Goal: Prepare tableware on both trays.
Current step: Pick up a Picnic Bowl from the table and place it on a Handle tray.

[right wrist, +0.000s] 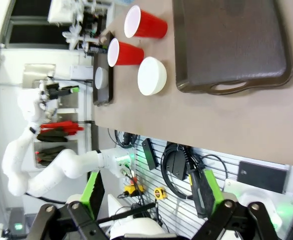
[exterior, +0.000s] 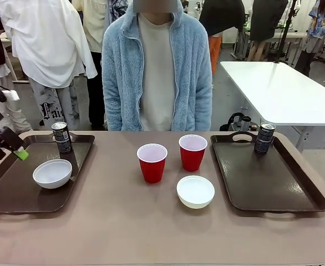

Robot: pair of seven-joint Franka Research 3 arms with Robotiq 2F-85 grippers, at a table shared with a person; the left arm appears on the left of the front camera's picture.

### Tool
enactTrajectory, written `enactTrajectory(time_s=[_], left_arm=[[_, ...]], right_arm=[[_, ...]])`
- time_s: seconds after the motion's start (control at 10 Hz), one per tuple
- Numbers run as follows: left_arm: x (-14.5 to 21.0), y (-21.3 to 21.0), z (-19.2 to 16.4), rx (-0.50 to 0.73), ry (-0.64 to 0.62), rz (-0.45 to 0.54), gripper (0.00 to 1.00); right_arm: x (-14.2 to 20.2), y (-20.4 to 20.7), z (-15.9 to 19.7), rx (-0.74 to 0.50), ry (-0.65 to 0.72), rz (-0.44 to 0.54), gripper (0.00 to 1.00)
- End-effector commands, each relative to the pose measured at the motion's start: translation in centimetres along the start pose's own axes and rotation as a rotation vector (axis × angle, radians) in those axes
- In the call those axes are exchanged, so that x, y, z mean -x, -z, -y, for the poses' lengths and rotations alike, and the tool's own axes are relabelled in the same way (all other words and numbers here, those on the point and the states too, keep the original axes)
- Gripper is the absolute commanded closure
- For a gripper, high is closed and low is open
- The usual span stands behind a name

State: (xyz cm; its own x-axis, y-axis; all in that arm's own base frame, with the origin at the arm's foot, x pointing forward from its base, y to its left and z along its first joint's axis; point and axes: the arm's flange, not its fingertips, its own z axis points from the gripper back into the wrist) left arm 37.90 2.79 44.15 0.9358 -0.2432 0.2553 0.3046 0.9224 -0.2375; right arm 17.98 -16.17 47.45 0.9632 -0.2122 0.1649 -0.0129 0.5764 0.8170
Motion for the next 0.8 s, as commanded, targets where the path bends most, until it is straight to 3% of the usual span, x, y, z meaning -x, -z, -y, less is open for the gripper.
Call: enactTrajectory(time_s=[0.0,0.2,0.4,0.7], left_arm=[[1.0,-1.4,-4.0,0.283,-0.016,0.082,0.07],[1.9,-1.1,-8.5,0.507,-0.066,0.129,0.07],[3.6,-0.4,-11.7,0.65,-0.078,0.179,0.07],[6.7,1.1,-13.0,0.737,-0.135,0.278,0.07]], right_arm=[[-2.3,1.1,-5.0,0.064,-0.032,-0.103,0.0],[-5.8,3.2,-10.1,0.151,-0.037,-0.18,0.0],[-7.8,7.6,-13.3,0.269,-0.039,-0.249,0.0],[-9.1,15.5,-16.6,0.449,-0.072,-0.314,0.0]])
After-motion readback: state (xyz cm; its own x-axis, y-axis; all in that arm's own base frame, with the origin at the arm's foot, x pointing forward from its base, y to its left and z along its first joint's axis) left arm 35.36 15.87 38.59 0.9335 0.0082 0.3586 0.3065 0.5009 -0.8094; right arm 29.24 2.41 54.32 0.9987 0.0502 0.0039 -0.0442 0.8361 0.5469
